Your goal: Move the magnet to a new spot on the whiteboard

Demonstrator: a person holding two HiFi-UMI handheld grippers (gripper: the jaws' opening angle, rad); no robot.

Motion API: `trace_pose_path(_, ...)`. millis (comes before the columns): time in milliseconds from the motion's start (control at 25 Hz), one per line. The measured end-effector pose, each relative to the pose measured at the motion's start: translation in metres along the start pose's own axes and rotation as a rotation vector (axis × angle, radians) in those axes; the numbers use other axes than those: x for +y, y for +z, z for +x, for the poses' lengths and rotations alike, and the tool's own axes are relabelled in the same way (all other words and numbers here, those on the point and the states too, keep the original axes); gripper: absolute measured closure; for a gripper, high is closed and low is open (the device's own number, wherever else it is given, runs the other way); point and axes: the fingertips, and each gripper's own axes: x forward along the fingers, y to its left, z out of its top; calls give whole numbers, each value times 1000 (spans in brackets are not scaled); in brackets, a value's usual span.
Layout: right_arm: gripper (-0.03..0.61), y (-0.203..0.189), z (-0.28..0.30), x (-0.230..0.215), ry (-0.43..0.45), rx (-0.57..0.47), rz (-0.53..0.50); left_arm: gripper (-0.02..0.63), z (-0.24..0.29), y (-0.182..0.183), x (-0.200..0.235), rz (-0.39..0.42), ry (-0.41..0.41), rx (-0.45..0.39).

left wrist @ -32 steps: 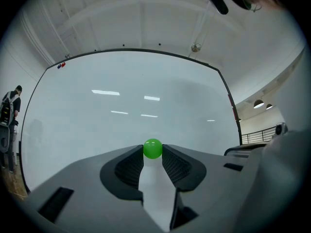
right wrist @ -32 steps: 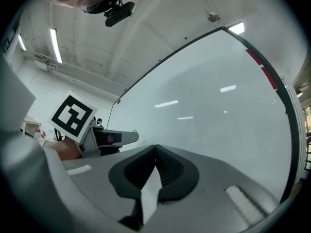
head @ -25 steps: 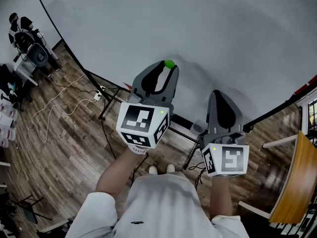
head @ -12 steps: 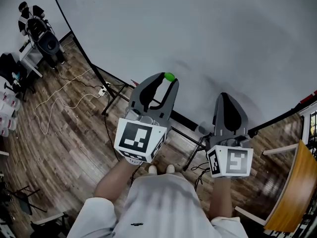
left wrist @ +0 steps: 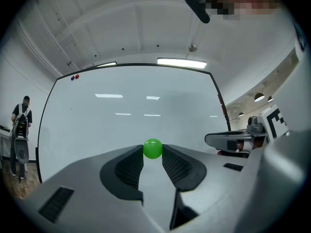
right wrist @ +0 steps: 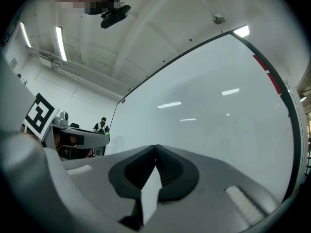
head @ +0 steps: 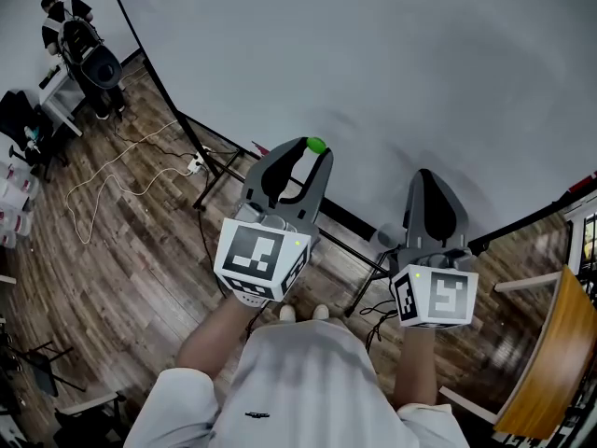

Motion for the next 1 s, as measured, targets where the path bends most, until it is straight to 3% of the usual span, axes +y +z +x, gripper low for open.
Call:
trace_pose_path(480, 568, -4, -1, -5, -33, 27, -2, 491, 18, -17, 7, -39, -12, 22)
trace_pose_path(720, 568, -15, -9, -7, -61, 61, -12, 491, 26, -50, 10, -89, -24, 57)
trace_pose_path(1000, 568, -45, -5, -6, -43, 117, -1, 491, 42, -85, 12, -80, -40, 70)
